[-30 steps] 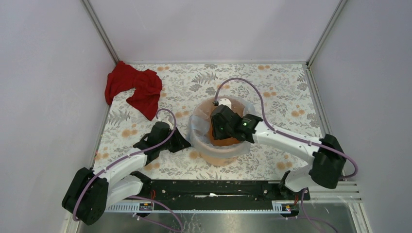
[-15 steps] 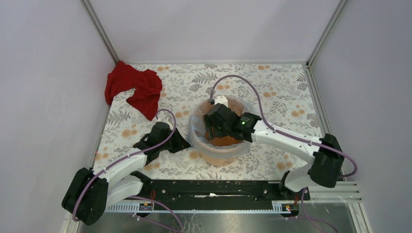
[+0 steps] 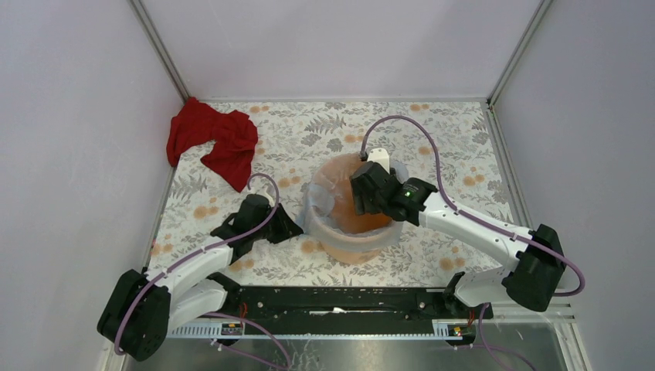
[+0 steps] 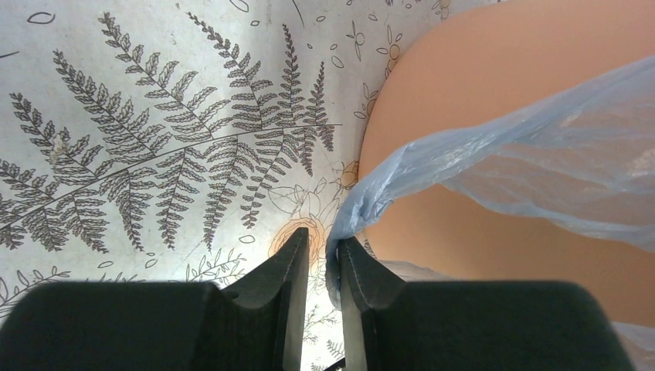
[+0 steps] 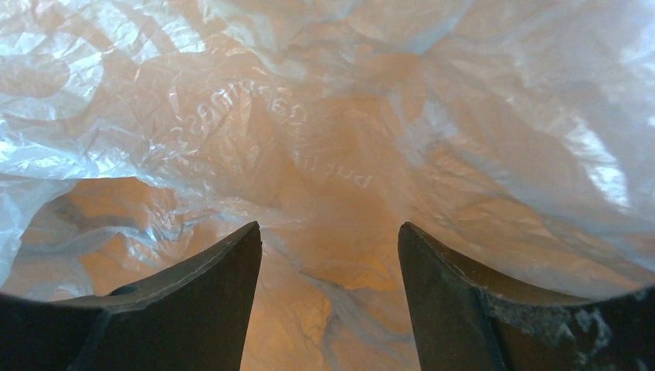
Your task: Put the trash bags into the trash bin
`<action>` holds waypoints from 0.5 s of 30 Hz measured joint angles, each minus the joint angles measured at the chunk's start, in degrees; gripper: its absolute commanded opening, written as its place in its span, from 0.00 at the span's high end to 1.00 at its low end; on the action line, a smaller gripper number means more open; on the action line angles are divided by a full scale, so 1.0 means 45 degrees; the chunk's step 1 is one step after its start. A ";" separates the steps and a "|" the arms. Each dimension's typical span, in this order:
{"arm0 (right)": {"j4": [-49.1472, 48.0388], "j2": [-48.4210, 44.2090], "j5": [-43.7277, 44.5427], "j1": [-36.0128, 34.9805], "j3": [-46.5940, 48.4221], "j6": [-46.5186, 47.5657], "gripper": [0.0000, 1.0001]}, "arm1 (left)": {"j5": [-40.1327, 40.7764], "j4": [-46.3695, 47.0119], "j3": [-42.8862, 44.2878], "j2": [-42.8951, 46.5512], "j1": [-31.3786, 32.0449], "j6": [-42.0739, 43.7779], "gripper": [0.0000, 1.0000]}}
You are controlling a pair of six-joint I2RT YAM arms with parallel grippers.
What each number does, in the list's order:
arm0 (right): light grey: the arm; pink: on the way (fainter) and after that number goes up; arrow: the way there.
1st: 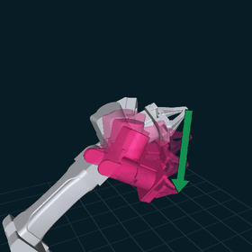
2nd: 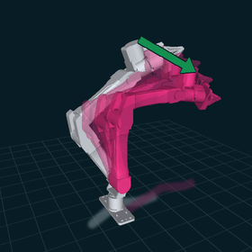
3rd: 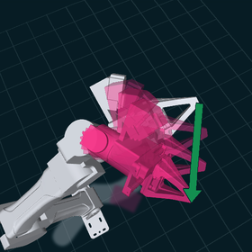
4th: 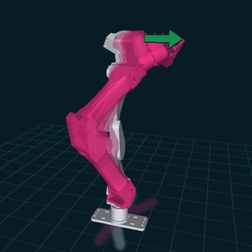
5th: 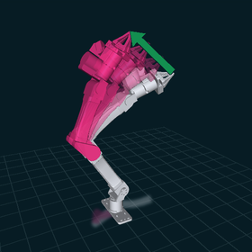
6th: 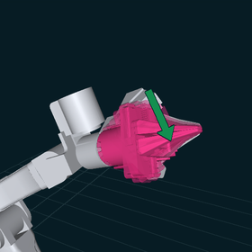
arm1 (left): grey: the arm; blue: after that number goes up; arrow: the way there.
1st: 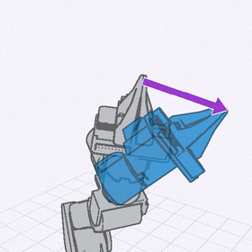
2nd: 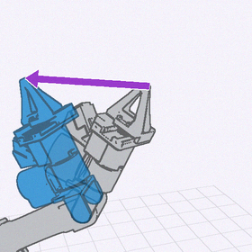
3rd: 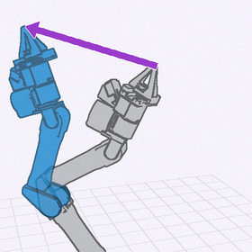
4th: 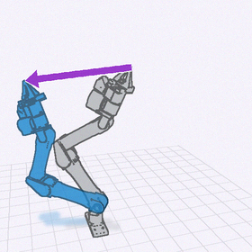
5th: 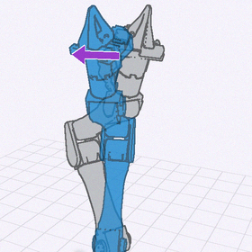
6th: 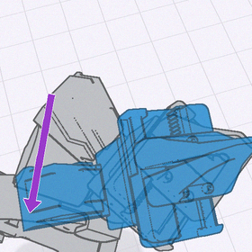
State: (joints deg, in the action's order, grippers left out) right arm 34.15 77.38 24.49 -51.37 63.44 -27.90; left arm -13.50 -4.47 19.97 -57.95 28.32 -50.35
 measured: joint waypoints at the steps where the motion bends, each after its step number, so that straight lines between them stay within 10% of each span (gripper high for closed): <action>1: -0.0019 0.0034 -0.0107 0.0000 0.0000 0.0005 0.27 | 0.0015 -0.0039 0.0000 0.0049 0.0000 0.0010 0.70; 15: -0.0763 -0.0112 -0.2720 -0.0661 0.0573 -0.0228 0.07 | 0.0350 -0.1501 0.0223 0.1676 0.0000 0.0024 0.24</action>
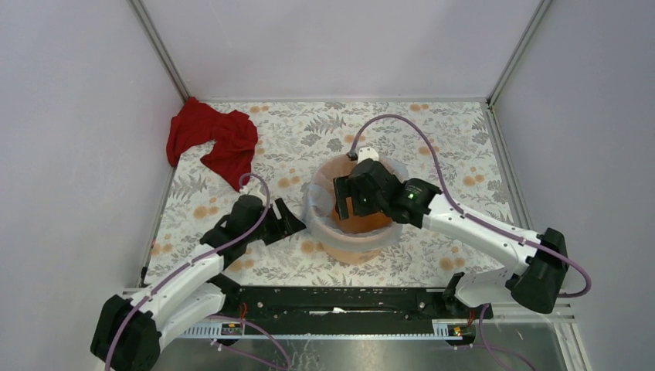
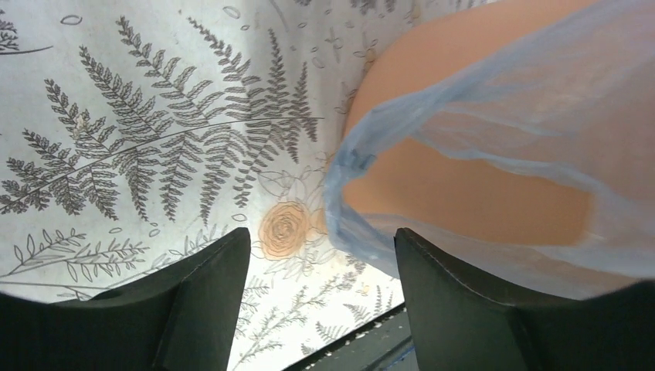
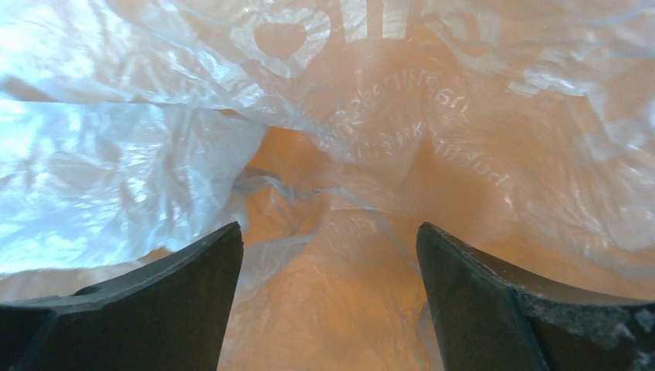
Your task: Put the trash bags into the trash bin
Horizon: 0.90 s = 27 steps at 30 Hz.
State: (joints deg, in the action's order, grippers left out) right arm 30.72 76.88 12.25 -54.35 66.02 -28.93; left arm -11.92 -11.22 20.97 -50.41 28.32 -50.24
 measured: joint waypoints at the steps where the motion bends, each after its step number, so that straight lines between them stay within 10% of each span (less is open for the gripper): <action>1: 0.0092 -0.0107 0.0005 0.0000 0.0092 0.0000 0.04 | 0.0058 -0.0296 0.0112 0.0330 0.0000 -0.0049 0.22; 12: 0.1433 -0.3342 0.0136 0.0000 0.2210 0.0699 0.00 | 0.2011 -0.4653 0.4070 0.4352 0.0010 -0.0418 0.01; 27: 0.2443 -0.8072 0.1321 0.0000 0.5921 0.2715 0.00 | 0.2992 -0.5872 1.5062 0.2293 0.0010 0.5047 0.01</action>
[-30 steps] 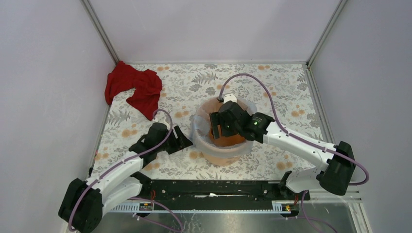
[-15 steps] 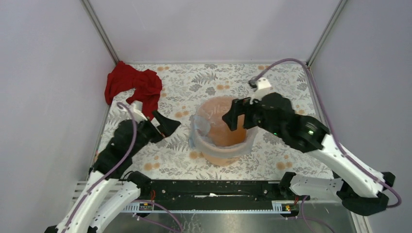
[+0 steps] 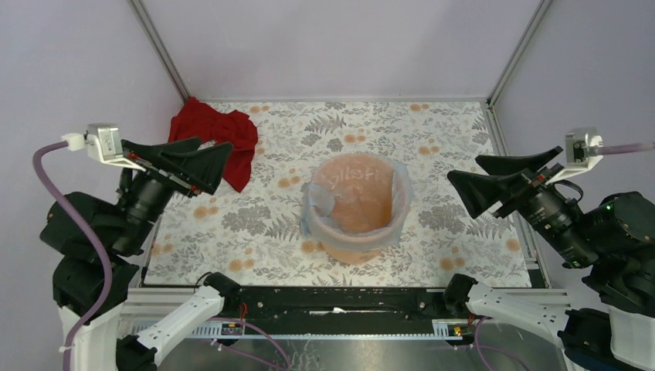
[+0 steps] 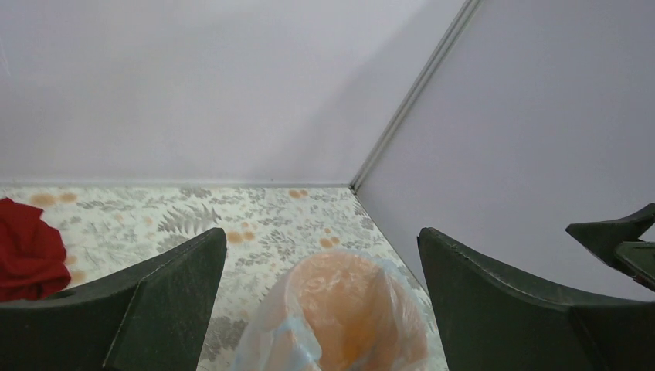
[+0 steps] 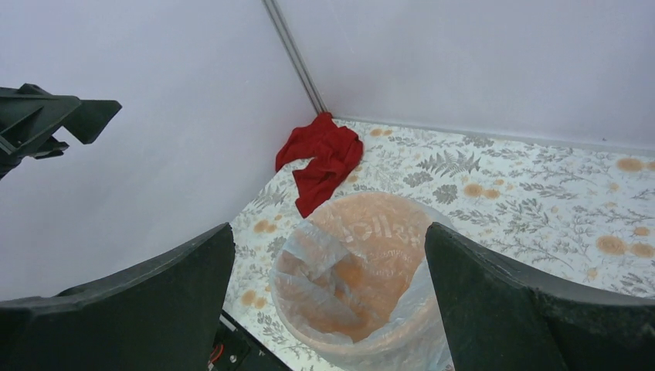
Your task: Put the trash bags into the trash bin
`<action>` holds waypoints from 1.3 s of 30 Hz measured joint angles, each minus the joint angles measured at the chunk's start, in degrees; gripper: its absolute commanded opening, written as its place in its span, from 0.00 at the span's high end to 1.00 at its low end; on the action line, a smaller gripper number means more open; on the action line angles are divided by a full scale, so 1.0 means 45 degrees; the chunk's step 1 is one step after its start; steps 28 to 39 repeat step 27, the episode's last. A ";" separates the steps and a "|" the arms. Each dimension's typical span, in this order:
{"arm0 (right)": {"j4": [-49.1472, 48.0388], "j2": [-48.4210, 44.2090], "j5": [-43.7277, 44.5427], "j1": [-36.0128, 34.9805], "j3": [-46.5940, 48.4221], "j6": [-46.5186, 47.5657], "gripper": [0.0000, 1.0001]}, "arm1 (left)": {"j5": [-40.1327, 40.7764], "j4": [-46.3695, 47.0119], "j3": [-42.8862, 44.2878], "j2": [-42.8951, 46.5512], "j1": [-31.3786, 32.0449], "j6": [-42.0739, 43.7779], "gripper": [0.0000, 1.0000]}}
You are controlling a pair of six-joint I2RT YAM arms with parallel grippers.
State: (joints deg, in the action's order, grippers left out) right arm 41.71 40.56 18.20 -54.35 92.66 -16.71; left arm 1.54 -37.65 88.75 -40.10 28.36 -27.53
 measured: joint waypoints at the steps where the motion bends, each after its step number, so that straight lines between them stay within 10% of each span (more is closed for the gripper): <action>1: -0.0010 -0.0117 0.0073 0.0000 0.0000 0.0019 0.00 | 0.0034 0.0010 0.0146 0.0000 0.0000 0.0170 0.01; 39: -0.0058 -0.0024 0.2157 -0.0005 -0.0651 0.0087 0.00 | 0.0636 -0.0092 0.0704 -0.0272 0.0000 0.1613 0.01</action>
